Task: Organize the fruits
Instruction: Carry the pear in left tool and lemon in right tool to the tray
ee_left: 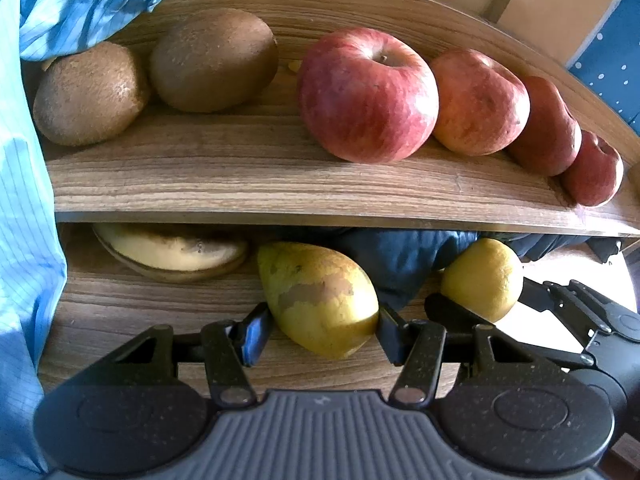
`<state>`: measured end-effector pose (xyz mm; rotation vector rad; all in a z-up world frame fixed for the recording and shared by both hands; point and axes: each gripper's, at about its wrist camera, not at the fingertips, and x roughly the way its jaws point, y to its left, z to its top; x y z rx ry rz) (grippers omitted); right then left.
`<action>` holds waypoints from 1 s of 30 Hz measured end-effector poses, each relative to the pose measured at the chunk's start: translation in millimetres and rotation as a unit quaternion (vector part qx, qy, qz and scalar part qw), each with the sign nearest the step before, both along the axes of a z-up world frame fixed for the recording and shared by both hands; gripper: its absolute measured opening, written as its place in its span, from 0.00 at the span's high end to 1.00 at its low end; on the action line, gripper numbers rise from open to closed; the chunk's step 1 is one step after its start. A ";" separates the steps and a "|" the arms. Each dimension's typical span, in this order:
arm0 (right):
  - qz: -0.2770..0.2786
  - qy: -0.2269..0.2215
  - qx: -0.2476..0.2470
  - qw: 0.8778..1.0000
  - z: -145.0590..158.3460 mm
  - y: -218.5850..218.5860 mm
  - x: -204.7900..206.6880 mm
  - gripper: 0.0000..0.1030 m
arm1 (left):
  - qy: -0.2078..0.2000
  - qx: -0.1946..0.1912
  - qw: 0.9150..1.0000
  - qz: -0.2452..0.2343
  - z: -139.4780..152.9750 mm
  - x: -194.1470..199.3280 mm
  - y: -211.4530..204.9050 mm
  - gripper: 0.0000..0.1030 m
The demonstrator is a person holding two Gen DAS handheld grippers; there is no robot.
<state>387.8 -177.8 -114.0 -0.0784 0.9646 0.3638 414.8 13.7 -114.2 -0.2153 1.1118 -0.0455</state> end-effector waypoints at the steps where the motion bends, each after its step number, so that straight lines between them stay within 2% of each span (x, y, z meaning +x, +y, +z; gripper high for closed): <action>1: 0.002 0.000 0.001 1.000 -0.7 -0.1 0.3 0.36 | 0.000 -0.001 1.000 0.001 0.3 0.1 0.9 0.41; 30: 0.007 -0.020 0.031 0.999 7.6 -30.9 -41.0 0.37 | -0.028 -0.001 0.999 -0.026 9.2 -27.1 -2.7 0.43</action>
